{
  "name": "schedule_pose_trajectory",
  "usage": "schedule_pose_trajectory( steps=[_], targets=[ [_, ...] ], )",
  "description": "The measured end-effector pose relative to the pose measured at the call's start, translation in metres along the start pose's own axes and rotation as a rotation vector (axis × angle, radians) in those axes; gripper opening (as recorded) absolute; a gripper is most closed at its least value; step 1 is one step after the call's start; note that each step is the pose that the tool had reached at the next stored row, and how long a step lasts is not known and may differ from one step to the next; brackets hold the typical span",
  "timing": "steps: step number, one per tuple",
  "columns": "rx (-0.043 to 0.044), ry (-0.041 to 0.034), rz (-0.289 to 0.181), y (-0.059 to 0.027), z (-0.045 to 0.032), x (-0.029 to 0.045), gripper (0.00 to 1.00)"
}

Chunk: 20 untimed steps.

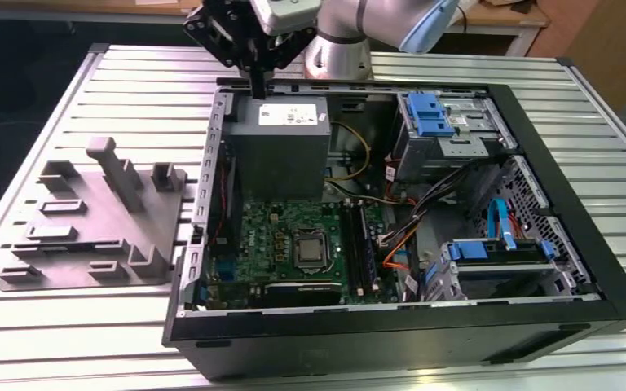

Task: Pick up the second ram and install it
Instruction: 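Reach for the second ram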

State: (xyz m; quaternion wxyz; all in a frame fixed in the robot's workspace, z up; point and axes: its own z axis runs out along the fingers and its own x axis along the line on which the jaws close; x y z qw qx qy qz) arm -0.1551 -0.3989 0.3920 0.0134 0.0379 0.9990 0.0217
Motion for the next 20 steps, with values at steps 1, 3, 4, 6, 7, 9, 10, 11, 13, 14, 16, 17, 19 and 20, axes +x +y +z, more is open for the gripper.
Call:
schedule_pose_trajectory(
  steps=[1,3,4,6,7,9,10,11,13,14,16,17,19,20],
  targets=[
    [0.0,0.0,0.0,-0.0002,0.0,0.0031,0.1],
    [0.0001,0.0,0.0,-0.0007,0.0001,0.0089,0.1],
    [0.0,0.0,0.0,-0.0009,0.0002,0.0119,0.1],
    [0.0,0.0,0.0,-0.0014,0.0005,0.0183,0.1],
    [0.0002,0.0001,0.0,-0.0017,0.0005,0.0216,0.1],
    [0.0001,0.0,0.0,-0.0022,0.0008,0.0279,0.1],
    [0.0001,0.0001,0.0,-0.0024,0.0009,0.0305,0.1],
    [0.0,0.0,0.0,-0.0026,0.0012,0.0329,0.1],
    [0.0,0.0,0.0,-0.003,0.0016,0.0378,0.1],
    [0.0001,0.0,0.0,-0.0032,0.0018,0.0403,0.1],
    [0.0,0.0,0.0,-0.0036,0.0022,0.0454,0.1],
    [0.0001,0.0001,0.0,-0.0038,0.0024,0.0485,0.1],
    [0.0001,0.0001,0.0,-0.0043,0.0027,0.055,0.1],
    [0.0,0.0,0.0,-0.0046,0.0029,0.0581,0.1]
  ],
)
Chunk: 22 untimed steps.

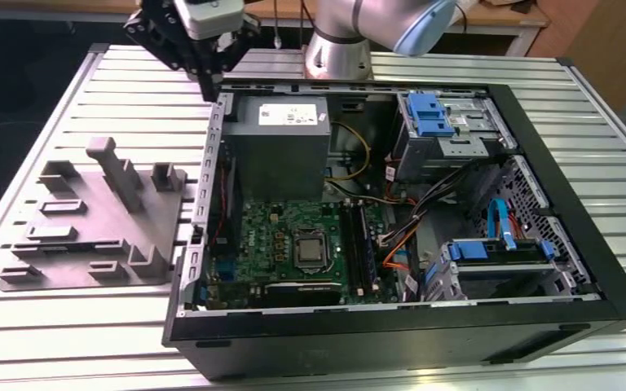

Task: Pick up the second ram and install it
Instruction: 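Reach for the second ram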

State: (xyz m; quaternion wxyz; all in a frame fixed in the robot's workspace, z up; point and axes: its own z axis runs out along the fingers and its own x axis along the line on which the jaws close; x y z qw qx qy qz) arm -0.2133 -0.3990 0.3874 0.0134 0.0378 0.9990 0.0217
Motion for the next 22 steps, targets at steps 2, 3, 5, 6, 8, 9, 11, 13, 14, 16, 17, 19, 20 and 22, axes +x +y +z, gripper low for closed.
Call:
schedule_pose_trajectory(
  steps=[2,3,5,6,8,9,11,13,14,16,17,19,20,22],
  targets=[
    [0.0,0.0,0.0,-0.0005,0.0003,0.0065,0.1],
    [0.0,0.0001,0.0,-0.0008,0.0004,0.0101,0.1],
    [0.0001,0.0,0.0,-0.0012,0.0006,0.0151,0.1],
    [0.0001,0.0001,0.0,-0.0013,0.0008,0.0174,0.1],
    [0.0,0.0,0.0,-0.0017,0.0012,0.0217,0.1],
    [0.0,0.0,0.0,-0.0019,0.0014,0.0239,0.1],
    [-0.0001,0.0,0.0,-0.0024,0.002,0.0283,0.1],
    [0.0,0.0,0.0,-0.0035,0.003,0.0324,0.1],
    [0.0001,0.0001,0.0,-0.0042,0.0035,0.0345,0.1],
    [0.0,0.0,0.0,-0.0058,0.0048,0.0388,0.1],
    [0.0,0.0,0.0,-0.0067,0.0056,0.0409,0.1],
    [0.0,0.0,0.0,-0.0084,0.0071,0.0454,0.1],
    [-0.0001,-0.0001,0.0,-0.0093,0.0078,0.048,0.1],
    [0.0,0.0,0.0,-0.0111,0.0091,0.053,0.1]
  ],
)
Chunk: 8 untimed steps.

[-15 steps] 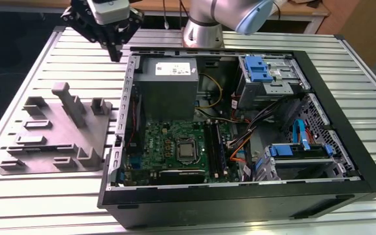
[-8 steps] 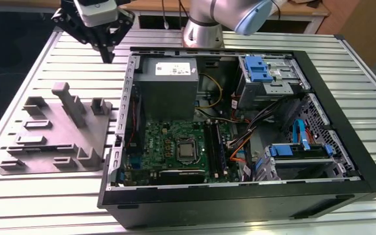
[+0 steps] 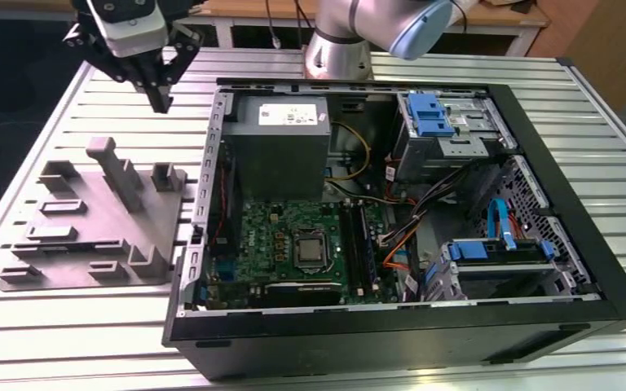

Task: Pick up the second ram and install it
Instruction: 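Reach for the second ram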

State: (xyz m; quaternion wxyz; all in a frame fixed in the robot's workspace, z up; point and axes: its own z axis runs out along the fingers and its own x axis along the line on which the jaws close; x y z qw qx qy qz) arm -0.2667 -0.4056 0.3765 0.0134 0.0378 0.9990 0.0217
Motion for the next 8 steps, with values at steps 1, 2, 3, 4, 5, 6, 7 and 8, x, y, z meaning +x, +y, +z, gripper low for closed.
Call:
schedule_pose_trajectory(
  steps=[1,2,3,4,5,6,7,8],
  targets=[
    [0.0,0.0,0.0,-0.001,0.0006,0.0024,0.1],
    [0.0,0.0,0.0,-0.002,0.0011,0.0049,0.1],
    [-0.0001,0.0,0.0,-0.0031,0.0017,0.0074,0.1],
    [-0.0001,0.0,0.0,-0.0042,0.0022,0.0098,0.1],
    [0.0001,0.0001,0.0,-0.0053,0.0026,0.0119,0.1],
    [0.0,0.0001,0.0,-0.0065,0.0032,0.014,0.1],
    [0.0,0.0,0.0,-0.0075,0.0038,0.0167,0.1],
    [-0.0001,0.0,0.0,-0.0085,0.0044,0.0195,0.1]
  ],
)
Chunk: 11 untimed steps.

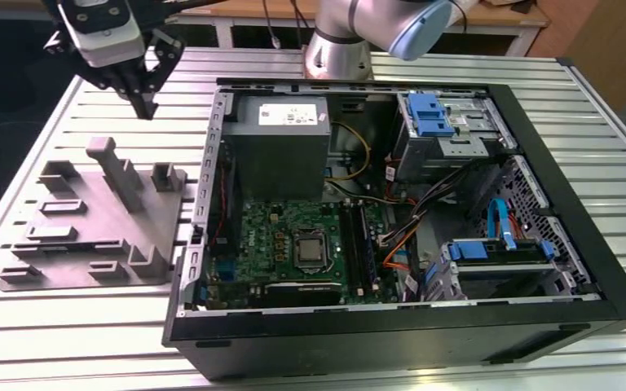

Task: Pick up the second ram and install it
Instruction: 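Reach for the second ram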

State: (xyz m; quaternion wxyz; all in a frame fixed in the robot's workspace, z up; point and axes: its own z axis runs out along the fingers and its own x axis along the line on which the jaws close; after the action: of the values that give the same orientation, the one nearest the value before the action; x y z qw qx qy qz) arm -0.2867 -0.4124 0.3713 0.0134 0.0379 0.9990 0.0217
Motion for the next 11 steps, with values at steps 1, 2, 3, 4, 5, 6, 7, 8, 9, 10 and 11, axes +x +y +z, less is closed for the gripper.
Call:
schedule_pose_trajectory(
  steps=[1,2,3,4,5,6,7,8,9,10,11],
  targets=[
    [0.0,0.0,0.0,-0.001,0.0005,0.0028,0.1],
    [0.0001,0.0001,0.0,-0.002,0.0011,0.0058,0.1],
    [0.0001,0.0001,0.0,-0.0031,0.0016,0.0085,0.1],
    [0.0001,0.0001,0.0,-0.0042,0.0022,0.0111,0.1],
    [0.0,0.0,0.0,-0.0053,0.0028,0.0136,0.1],
    [0.0,0.0,0.0,-0.0065,0.0034,0.016,0.1],
    [0.0,0.0,0.0,-0.0077,0.0041,0.0184,0.1],
    [0.0001,0.0001,0.0,-0.0087,0.0049,0.0208,0.1],
    [0.0001,0.0001,0.0,-0.0097,0.0057,0.0232,0.1],
    [0.0,0.0,0.0,-0.0109,0.0067,0.026,0.1],
    [0.0,0.0,0.0,-0.012,0.0076,0.0284,0.1]
  ],
)
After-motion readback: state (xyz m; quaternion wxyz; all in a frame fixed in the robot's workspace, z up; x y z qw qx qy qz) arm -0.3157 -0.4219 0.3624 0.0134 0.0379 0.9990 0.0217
